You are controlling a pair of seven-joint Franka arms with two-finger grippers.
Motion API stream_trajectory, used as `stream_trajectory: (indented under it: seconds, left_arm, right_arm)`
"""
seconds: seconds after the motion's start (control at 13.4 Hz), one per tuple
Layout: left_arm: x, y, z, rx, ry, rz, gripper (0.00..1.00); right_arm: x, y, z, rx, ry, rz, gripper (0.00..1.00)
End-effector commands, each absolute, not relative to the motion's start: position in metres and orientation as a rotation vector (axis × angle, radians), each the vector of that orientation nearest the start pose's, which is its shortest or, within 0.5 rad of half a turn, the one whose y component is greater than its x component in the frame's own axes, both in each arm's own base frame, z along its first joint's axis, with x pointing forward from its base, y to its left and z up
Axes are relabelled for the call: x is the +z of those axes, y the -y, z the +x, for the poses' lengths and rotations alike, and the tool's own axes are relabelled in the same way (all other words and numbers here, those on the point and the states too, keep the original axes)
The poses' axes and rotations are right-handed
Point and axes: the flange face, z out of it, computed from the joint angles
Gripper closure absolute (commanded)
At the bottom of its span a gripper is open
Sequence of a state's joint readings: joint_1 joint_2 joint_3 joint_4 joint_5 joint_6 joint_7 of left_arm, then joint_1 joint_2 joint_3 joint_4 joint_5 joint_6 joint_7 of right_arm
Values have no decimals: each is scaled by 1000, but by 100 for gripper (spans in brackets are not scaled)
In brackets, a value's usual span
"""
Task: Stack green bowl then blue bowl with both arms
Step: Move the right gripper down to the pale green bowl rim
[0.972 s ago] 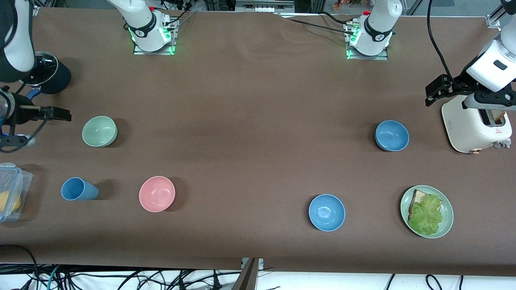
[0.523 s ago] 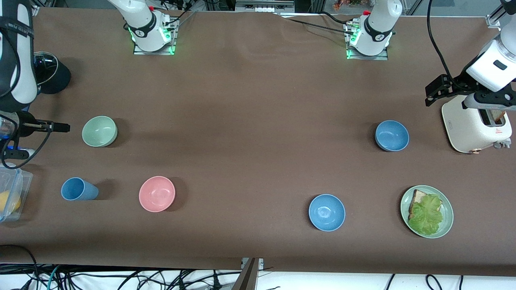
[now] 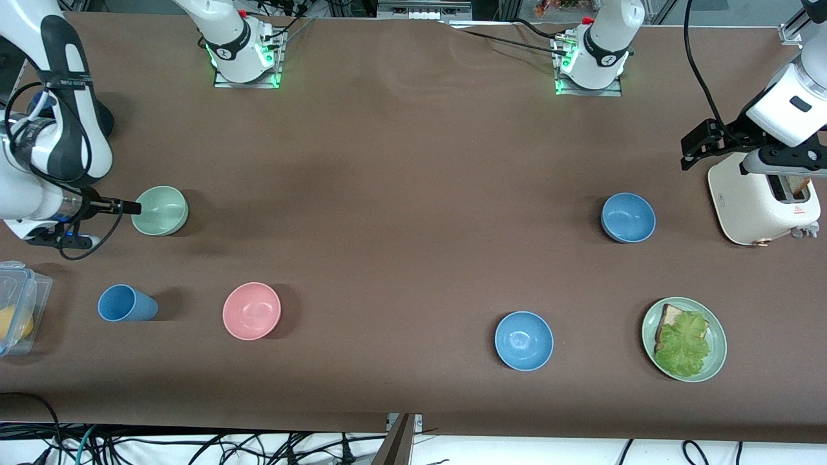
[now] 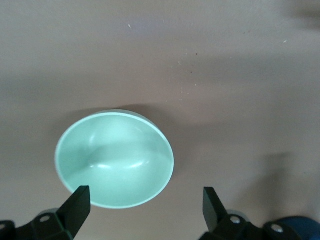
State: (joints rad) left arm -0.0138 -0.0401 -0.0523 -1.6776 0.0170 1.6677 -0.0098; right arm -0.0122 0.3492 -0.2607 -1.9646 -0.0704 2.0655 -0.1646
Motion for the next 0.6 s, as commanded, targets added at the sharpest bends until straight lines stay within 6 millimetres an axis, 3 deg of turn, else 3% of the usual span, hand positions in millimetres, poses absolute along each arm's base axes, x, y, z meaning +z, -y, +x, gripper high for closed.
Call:
stream_trajectory:
  seconds: [0.0,0.52]
  left_arm:
    - [610,37,543,-53,-115,-3145,0]
    - [610,37,543,-53,-115,-3146,0]
  right_arm:
    - [272,170,539,342,-33,-3224,1]
    - [241,173,525,225,-20,-3249,1]
